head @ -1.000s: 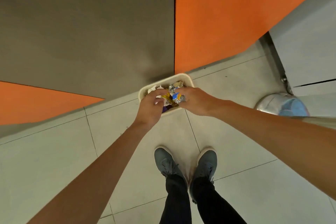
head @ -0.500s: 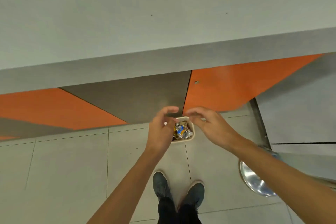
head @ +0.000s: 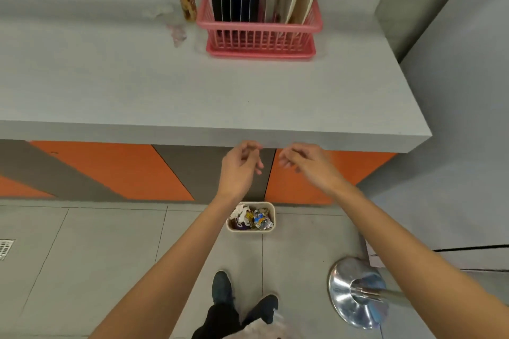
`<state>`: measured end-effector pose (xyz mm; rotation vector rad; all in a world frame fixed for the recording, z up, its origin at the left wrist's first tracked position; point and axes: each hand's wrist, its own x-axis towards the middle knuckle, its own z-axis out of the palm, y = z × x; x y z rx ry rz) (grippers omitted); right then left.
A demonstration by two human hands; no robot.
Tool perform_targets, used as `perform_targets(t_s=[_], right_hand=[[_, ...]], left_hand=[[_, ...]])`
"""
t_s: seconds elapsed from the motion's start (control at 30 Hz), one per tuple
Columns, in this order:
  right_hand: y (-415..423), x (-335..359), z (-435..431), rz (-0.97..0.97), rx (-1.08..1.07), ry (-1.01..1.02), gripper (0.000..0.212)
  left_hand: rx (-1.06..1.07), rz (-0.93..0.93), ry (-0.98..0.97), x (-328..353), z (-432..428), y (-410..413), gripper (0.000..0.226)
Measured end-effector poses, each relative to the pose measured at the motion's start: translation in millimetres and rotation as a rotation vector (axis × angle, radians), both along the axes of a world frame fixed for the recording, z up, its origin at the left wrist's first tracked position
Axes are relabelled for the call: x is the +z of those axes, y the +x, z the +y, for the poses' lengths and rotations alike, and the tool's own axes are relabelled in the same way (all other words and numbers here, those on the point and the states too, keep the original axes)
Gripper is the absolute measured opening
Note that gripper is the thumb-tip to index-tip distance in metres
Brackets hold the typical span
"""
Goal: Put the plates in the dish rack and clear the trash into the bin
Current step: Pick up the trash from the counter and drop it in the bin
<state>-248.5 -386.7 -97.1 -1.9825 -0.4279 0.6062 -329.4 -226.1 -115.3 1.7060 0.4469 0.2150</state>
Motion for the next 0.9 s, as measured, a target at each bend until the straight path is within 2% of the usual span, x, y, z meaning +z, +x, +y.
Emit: perform_targets(t_s=[0.33, 0.5, 0.57, 0.63, 0.77, 0.83, 0.9], right_hand=[[42.3, 70.8, 50.2, -0.177, 0.151, 0.008, 0.022], [60.4, 70.5, 94.8, -0.174, 0.178, 0.008, 0.021], [68.2, 63.3, 114.7, -0.163, 0.156, 0.002, 0.018], [75.5, 53.2, 139.4, -0.152, 0.126, 0.000, 0.016], [89.0, 38.7, 199.6, -0.160, 0.123, -0.014, 0.015], [98.3, 33.6, 231.3, -0.197, 0.112, -0.016, 0.015], [109.9, 27.7, 262.0, -0.249, 0.088, -0.017, 0.016]], left_hand=[[0.076, -0.091, 0.207, 69.7, 53.6, 22.6, 0.009], [0.147, -0.035, 0.158, 68.5, 91.0, 30.6, 0.046], [0.147, -0.011, 0.121, 61.8, 110.4, 35.7, 0.053], [0.168, 0.013, 0.115, 54.1, 138.3, 45.3, 0.049], [0.182, 0.026, 0.106, 42.4, 202.2, 65.5, 0.012], [0.153, 0.048, 0.144, 34.6, 235.0, 74.8, 0.016], [0.106, 0.073, 0.261, 26.2, 271.4, 86.9, 0.024]])
